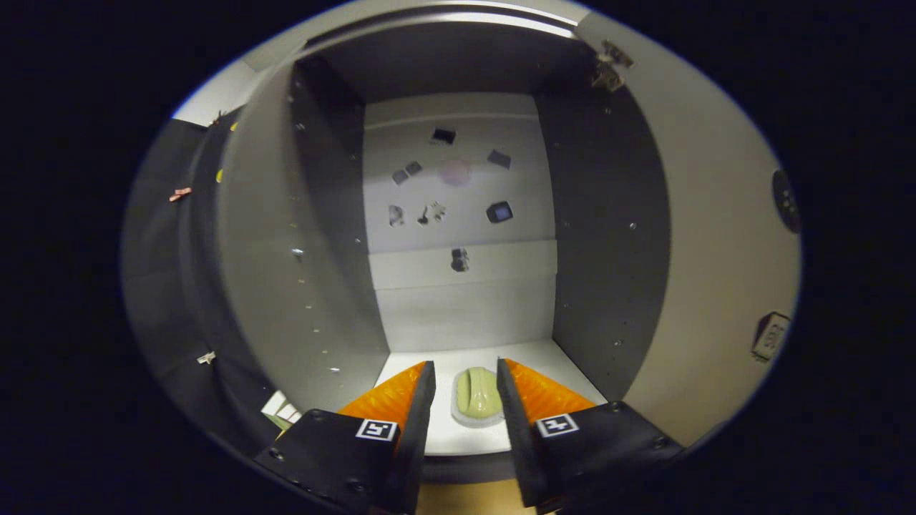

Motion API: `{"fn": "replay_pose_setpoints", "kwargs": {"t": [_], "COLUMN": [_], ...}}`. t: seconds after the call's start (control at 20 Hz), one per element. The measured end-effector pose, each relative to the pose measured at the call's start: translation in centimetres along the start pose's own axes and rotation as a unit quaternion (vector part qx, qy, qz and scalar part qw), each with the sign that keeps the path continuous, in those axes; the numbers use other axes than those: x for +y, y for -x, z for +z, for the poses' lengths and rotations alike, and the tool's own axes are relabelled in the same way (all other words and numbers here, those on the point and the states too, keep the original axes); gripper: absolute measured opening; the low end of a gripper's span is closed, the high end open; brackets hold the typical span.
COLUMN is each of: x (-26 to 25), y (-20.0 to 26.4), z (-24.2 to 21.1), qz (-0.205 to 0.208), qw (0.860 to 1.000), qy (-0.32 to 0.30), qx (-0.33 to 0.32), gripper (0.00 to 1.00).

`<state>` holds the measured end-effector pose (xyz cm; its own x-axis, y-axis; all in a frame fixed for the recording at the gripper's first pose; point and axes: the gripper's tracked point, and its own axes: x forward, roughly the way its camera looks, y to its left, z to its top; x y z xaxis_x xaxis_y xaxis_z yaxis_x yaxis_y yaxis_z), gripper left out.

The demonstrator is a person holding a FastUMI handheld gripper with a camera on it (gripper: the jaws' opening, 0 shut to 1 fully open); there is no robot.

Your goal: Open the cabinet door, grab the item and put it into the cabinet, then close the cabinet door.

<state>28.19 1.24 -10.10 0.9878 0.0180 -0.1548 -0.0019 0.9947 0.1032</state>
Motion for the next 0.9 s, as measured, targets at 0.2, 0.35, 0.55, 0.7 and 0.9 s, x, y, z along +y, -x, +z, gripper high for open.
{"fn": "replay_pose_setpoints", "kwargs": {"t": [0.2, 0.35, 0.55, 0.7, 0.9], "x": [2.2, 3.1, 2.9, -0.1, -5.0], "y": [6.7, 11.9, 18.1, 22.1, 27.7], "z": [1.9, 2.8, 2.7, 2.2, 2.2], "qz": [0.029, 0.038, 0.028, -0.013, -0.058], "qw": [0.999, 0.996, 0.994, 0.995, 0.993], "qy": [-0.017, -0.028, -0.006, 0.017, 0.033], "qx": [-0.043, -0.076, -0.101, -0.097, -0.098], "gripper": [0.77, 0.99, 0.98, 0.99, 0.99]}}
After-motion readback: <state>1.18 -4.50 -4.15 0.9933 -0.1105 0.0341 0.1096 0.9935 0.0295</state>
